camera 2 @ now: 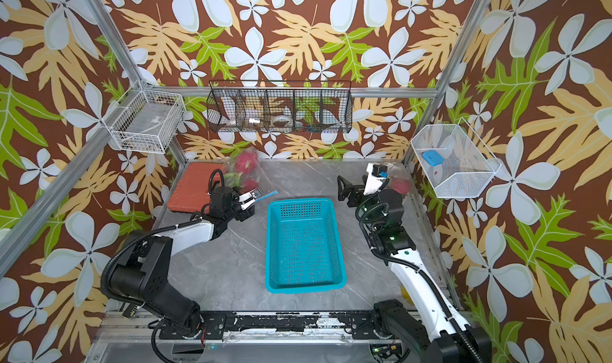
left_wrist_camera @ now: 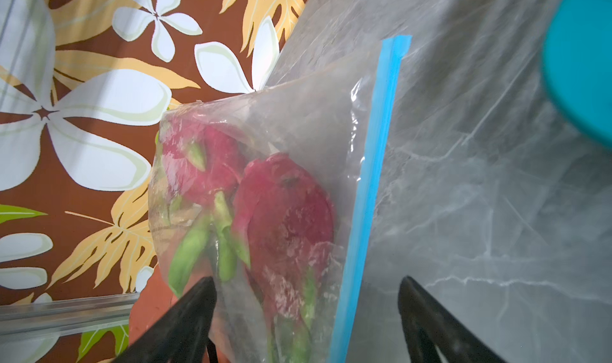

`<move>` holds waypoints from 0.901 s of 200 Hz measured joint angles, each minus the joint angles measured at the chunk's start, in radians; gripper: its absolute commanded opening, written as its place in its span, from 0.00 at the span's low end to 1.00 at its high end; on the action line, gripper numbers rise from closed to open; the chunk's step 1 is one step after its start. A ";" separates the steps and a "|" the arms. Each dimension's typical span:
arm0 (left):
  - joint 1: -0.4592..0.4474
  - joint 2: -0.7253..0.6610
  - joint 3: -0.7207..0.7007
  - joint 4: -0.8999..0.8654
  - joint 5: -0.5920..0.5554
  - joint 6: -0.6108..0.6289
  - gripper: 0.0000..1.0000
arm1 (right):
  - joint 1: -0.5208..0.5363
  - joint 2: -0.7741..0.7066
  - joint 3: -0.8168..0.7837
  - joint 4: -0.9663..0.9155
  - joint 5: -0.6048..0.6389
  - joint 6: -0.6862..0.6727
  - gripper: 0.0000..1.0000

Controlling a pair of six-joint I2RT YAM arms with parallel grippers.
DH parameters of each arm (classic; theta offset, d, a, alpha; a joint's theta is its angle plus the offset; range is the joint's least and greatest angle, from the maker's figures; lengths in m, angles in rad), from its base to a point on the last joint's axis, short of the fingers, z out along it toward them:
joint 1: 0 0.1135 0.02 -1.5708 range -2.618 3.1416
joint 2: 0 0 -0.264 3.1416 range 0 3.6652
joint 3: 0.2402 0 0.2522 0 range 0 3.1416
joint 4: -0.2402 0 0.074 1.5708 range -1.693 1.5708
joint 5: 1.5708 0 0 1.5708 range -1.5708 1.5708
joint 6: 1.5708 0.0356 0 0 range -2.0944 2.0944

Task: Open the zip-top bag and take out the dragon fruit
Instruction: Pick up the zipper food storage bag at the center of the board.

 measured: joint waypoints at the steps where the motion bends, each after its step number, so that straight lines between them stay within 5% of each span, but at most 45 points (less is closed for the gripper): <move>1: -0.001 0.004 0.001 0.003 -0.003 0.002 0.85 | 0.001 0.001 0.000 -0.001 0.002 -0.002 0.99; 68: -0.017 0.146 0.039 0.153 -0.127 0.092 0.64 | 0.110 0.050 0.030 -0.070 0.032 -0.091 0.96; 136: -0.017 0.116 -0.024 0.192 -0.161 0.151 0.18 | 0.143 0.099 0.071 -0.076 0.031 -0.097 0.92; 150: -0.017 0.113 -0.029 0.190 -0.161 0.152 0.00 | 0.156 0.102 0.072 -0.076 0.035 -0.104 0.91; 180: -0.017 0.098 -0.038 0.170 -0.166 0.154 0.00 | 0.177 0.108 0.074 -0.079 0.048 -0.120 0.87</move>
